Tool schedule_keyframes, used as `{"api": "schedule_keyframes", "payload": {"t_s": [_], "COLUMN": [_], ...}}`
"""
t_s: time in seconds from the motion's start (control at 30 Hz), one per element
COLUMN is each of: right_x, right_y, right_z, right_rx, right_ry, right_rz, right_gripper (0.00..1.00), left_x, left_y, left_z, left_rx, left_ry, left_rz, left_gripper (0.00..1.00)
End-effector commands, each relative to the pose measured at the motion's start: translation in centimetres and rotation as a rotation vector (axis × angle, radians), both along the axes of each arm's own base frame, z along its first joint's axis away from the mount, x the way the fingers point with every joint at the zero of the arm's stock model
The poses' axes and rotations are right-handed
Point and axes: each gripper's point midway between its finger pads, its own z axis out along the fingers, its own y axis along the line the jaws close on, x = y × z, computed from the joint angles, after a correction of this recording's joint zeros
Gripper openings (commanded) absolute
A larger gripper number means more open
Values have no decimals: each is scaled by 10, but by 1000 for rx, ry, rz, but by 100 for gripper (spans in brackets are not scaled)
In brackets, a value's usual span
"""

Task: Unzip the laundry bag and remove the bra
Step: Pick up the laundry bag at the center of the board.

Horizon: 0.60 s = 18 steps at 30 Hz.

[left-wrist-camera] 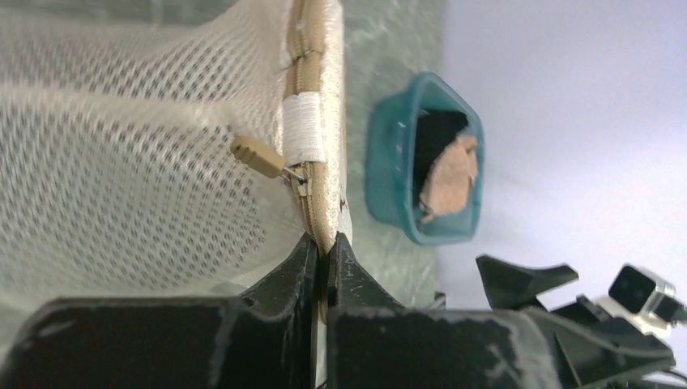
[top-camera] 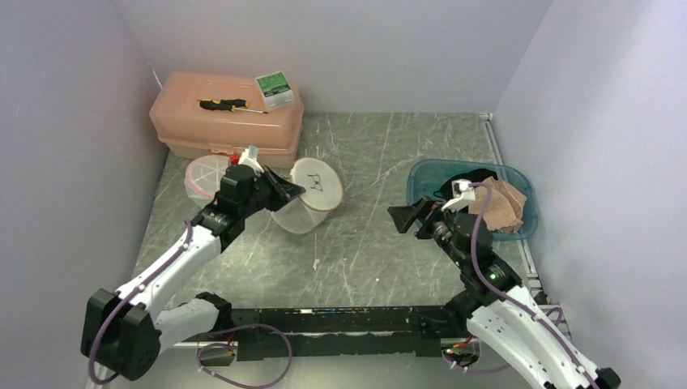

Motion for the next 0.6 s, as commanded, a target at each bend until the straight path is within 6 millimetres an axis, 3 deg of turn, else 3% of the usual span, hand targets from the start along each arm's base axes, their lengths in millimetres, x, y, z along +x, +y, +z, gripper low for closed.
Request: {"api": "schedule_keyframes", "payload": {"t_s": [0.0, 0.13, 0.27, 0.4, 0.5, 0.57], "right_x": [-10, -17, -26, -31, -35, -38], "right_y": [-22, -44, -46, -45, -46, -44], "right_z": [40, 44, 37, 31, 35, 34], "right_rx": [62, 117, 91, 57, 64, 72], "right_ry": [-76, -99, -93, -59, -88, -94], "right_rz": [-84, -184, -160, -140, -126, -110], "right_gripper": [100, 100, 99, 99, 99, 99], "left_x": [-16, -36, -45, -50, -49, -47], "left_y": [-24, -49, -79, -108, -116, -115], "left_z": [36, 43, 57, 89, 102, 98], "left_rx": [-137, -246, -305, -354, -361, -372], "left_ry": [-91, -137, -224, -324, -383, -397], "left_rz": [15, 3, -11, -65, -65, -49], "left_gripper": [3, 3, 3, 3, 3, 3]}}
